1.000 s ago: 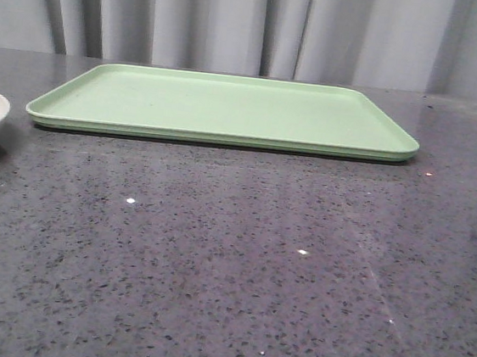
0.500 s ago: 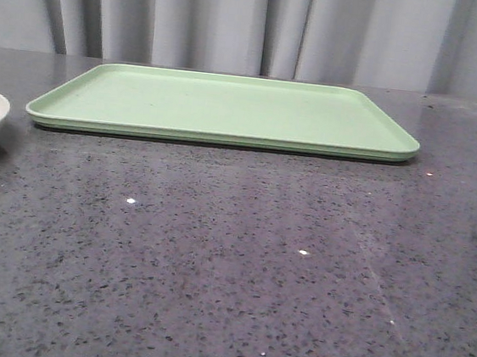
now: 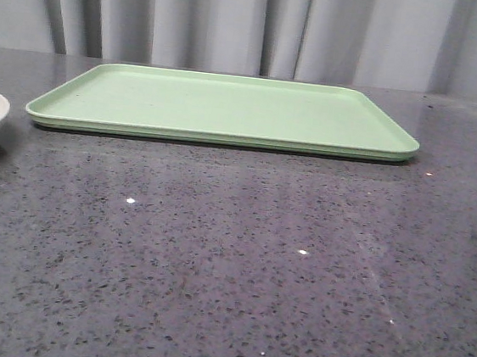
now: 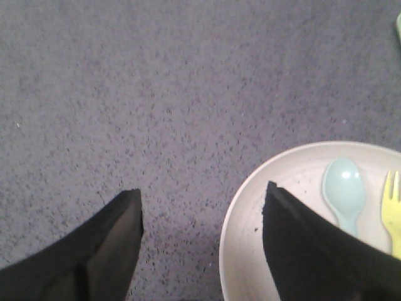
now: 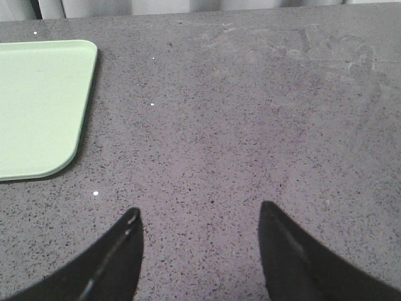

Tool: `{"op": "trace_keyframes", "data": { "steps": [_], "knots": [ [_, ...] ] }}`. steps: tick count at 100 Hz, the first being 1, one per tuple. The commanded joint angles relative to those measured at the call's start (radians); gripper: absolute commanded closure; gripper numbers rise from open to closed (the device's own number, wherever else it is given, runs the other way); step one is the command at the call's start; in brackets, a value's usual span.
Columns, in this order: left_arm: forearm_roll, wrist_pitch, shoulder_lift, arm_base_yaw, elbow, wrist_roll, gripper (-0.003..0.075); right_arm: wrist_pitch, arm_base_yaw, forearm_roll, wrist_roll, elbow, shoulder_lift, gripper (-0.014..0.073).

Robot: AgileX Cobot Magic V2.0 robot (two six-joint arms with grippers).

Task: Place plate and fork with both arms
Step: 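Move the left gripper to the cream plate's rim and grip it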

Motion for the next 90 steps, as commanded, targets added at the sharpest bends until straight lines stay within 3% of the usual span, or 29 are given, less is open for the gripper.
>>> {"op": "trace_keyframes", "data": {
  "steps": [1,40,90],
  "knots": [
    [-0.004,0.015,0.074,0.001,-0.069,-0.007,0.0303,-0.072,0.0,-0.003,-0.003,-0.038,0.01,0.0169],
    [-0.068,0.329,0.381,0.001,-0.266,0.081,0.0303,-0.073,0.0,-0.004,-0.003,-0.038,0.01,0.0169],
    [-0.068,0.355,0.568,0.001,-0.295,0.099,0.0303,-0.073,0.0,-0.004,-0.003,-0.038,0.01,0.0169]
  ]
}}
